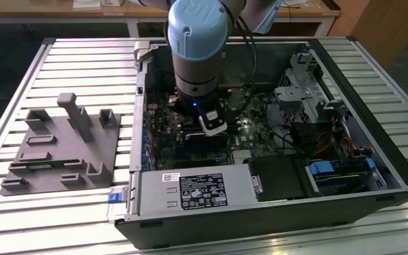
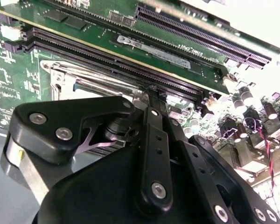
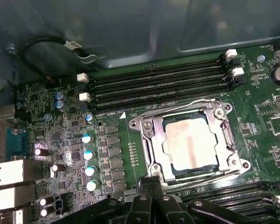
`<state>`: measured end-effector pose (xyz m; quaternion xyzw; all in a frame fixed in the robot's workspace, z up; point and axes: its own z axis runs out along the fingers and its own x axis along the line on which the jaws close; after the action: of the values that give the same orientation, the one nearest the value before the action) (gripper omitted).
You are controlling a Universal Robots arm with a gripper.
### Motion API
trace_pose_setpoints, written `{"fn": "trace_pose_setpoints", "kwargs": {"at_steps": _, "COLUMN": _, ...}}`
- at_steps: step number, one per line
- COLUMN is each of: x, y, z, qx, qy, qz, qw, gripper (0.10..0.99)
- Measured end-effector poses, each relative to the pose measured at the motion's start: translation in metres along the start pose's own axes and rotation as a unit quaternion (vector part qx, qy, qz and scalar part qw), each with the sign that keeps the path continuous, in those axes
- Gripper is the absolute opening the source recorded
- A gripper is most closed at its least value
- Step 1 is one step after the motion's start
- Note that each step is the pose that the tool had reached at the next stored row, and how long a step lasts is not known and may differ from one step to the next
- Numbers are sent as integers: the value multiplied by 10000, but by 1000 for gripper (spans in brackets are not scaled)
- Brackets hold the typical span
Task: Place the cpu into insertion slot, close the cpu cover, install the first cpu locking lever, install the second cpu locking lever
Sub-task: 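Install the second cpu locking lever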
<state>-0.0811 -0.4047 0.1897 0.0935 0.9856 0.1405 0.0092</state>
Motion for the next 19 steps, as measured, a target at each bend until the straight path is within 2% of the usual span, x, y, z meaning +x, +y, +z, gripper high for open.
{"fn": "trace_pose_setpoints", "kwargs": {"at_steps": 3, "x": 0, "y": 9, "z": -29, "qx": -3, "qy": -2, "qz": 0, "qw": 10000, "gripper": 106}}
{"fn": "trace_pose_setpoints", "kwargs": {"at_steps": 10, "x": 2, "y": 66, "z": -228, "qx": 0, "qy": -1, "qz": 1, "qw": 10000, "gripper": 106}}
{"fn": "trace_pose_setpoints", "kwargs": {"at_steps": 13, "x": 1, "y": 83, "z": -284, "qx": 8, "qy": -5, "qz": 7, "qw": 10000, "gripper": 106}}
{"fn": "trace_pose_setpoints", "kwargs": {"at_steps": 14, "x": -2, "y": 85, "z": -286, "qx": 35, "qy": -14, "qz": 16, "qw": 10000, "gripper": 106}}
{"fn": "trace_pose_setpoints", "kwargs": {"at_steps": 16, "x": -13, "y": 86, "z": -287, "qx": 121, "qy": -38, "qz": 43, "qw": 9999, "gripper": 106}}
{"fn": "trace_pose_setpoints", "kwargs": {"at_steps": 19, "x": -81, "y": 99, "z": -283, "qx": 203, "qy": -59, "qz": 59, "qw": 9998, "gripper": 106}}
